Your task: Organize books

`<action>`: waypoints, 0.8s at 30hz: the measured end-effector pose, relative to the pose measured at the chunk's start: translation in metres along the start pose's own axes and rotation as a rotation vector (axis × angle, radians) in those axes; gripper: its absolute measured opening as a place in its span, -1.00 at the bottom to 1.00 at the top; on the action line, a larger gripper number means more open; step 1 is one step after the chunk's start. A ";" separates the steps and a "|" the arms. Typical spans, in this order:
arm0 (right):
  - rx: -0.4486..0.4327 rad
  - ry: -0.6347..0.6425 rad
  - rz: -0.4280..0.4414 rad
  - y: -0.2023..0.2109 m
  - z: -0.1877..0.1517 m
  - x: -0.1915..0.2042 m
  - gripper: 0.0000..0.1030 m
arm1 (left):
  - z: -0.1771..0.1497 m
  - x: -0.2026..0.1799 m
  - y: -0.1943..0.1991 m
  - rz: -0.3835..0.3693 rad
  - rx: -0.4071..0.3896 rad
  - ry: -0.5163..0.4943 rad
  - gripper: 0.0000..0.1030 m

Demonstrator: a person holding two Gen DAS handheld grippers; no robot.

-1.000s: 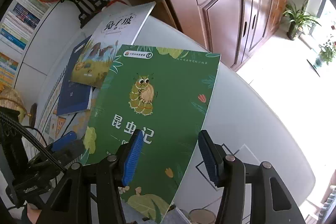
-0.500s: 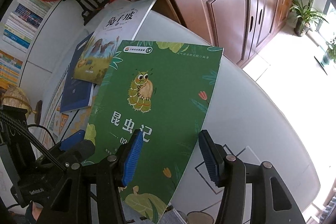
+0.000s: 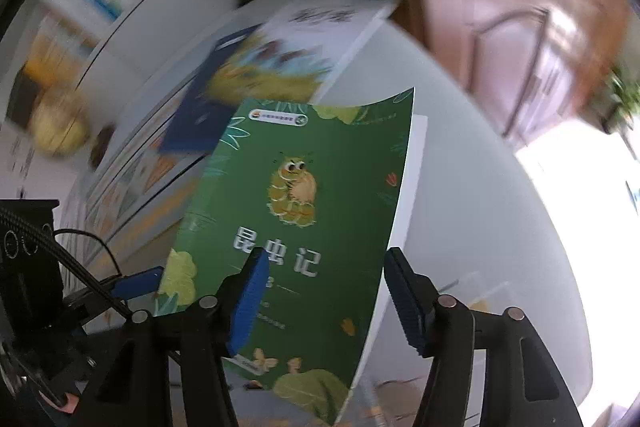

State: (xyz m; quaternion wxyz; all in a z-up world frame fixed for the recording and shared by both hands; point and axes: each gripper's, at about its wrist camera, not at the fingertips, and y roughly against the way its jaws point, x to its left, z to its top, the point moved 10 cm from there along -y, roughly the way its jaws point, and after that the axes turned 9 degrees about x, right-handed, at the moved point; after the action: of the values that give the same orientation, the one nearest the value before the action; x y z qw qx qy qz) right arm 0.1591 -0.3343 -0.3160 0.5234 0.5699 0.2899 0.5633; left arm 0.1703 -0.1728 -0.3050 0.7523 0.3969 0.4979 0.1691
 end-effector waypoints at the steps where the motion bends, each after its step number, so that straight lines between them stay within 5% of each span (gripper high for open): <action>1: 0.006 0.032 0.002 -0.002 -0.002 0.010 0.18 | -0.006 0.002 0.003 0.000 -0.001 0.013 0.83; 7: 0.036 0.252 0.038 -0.025 -0.014 0.095 0.39 | -0.057 0.056 0.031 0.063 -0.056 0.196 0.83; 14: 0.067 0.426 0.061 -0.076 0.000 0.183 0.55 | -0.066 0.130 0.077 0.145 -0.224 0.397 0.84; 20: 0.174 0.355 0.120 -0.100 0.004 0.182 0.52 | -0.066 0.147 0.093 0.202 -0.297 0.423 0.89; 24: 0.199 0.362 0.104 -0.094 -0.019 0.168 0.52 | -0.068 0.145 0.080 0.226 -0.272 0.415 0.91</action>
State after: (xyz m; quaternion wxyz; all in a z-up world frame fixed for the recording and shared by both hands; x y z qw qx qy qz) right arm 0.1989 -0.1483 -0.3493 0.3741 0.5224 0.4035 0.6514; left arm 0.1863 0.0009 -0.3459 0.6568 0.3021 0.5669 0.3950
